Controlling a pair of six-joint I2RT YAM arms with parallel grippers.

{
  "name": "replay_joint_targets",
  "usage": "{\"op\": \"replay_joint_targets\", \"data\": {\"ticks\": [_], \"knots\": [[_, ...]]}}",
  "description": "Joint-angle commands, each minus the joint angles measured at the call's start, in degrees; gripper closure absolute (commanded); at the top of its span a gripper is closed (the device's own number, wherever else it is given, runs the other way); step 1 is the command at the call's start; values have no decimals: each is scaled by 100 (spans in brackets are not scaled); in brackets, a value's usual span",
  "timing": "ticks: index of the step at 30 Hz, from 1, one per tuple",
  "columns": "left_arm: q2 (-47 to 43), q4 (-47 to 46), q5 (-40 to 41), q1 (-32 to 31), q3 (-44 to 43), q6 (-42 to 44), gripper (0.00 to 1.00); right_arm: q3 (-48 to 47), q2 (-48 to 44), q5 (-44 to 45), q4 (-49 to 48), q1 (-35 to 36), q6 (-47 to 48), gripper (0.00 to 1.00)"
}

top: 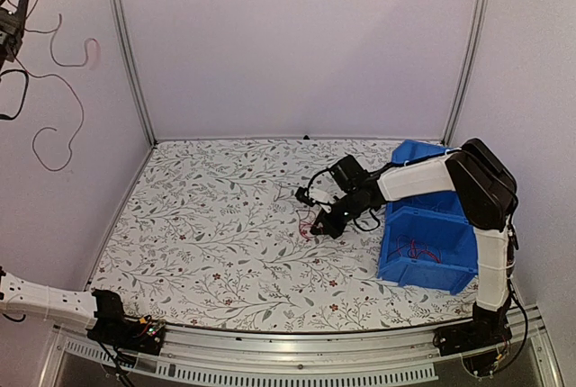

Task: Untangle the cables

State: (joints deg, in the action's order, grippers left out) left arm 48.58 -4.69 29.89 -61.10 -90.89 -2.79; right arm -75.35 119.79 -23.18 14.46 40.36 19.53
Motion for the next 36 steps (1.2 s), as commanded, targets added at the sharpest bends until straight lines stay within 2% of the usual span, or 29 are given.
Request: {"op": "replay_joint_targets", "data": {"ticks": [1,3,5,7,10,17,23,27,31,36], "knots": [[271,451,-164,45,471,-75,100,-142,148,270,450,25,105,100],[251,451,-198,37,788,-209,100,-155,-69,309,556,33,172,89],[198,420,-200,38,1163,-397,100,-140,-367,417,678,33,285,72],[118,289,-203,44,1609,-534,100,-156,-795,447,859,30,425,61],[44,111,-207,41,2263,-762,100,-291,-1408,371,1335,33,592,51],[71,-504,-260,50,3575,-1324,100,-542,-2538,-16,1850,33,736,41],[219,-1302,-452,55,4403,-1866,100,-849,-2945,-610,1802,104,830,38],[388,-1825,-342,59,4850,-2361,100,-1275,-2831,-935,1669,178,670,36],[533,-2668,-291,69,5419,-2680,100,-2141,-2297,-1544,1844,288,21,34],[929,-3173,-455,70,5522,-2836,100,-2886,-1668,-1872,1859,604,-321,33]]}}
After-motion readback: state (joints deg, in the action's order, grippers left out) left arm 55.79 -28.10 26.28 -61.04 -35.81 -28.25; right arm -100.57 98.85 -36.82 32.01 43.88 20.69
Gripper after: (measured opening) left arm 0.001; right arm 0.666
